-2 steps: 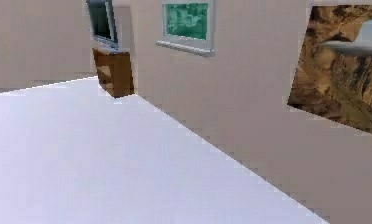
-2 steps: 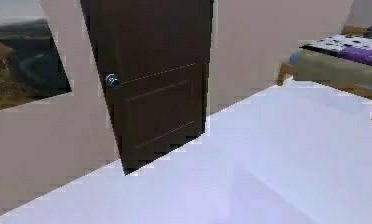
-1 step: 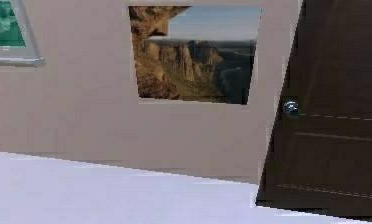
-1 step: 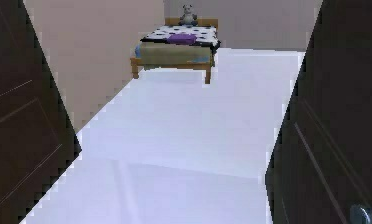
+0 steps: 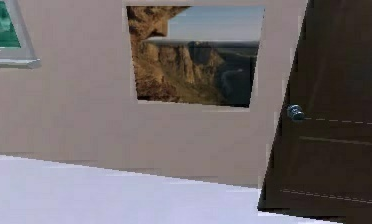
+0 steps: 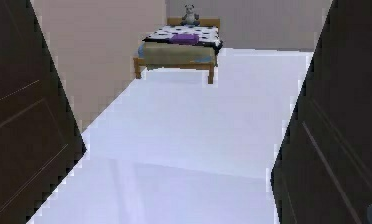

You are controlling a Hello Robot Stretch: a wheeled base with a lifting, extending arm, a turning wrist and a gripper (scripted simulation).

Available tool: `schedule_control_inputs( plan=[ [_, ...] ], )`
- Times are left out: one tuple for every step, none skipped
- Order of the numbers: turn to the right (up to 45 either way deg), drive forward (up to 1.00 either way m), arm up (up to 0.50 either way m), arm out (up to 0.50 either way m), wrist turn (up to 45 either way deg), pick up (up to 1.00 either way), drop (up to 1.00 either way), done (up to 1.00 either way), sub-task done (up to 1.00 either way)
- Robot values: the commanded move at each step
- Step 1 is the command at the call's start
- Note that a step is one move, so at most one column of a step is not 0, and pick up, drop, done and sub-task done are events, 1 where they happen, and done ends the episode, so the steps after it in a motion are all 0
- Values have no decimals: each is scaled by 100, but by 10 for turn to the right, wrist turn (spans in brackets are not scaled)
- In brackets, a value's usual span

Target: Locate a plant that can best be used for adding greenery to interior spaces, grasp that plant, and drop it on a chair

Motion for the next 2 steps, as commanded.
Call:
schedule_control_inputs(
  plan=[
    [-450,0,0,0,0,0,0,0,0],
    [-420,0,0,0,0,0,0,0,0]
  ],
)
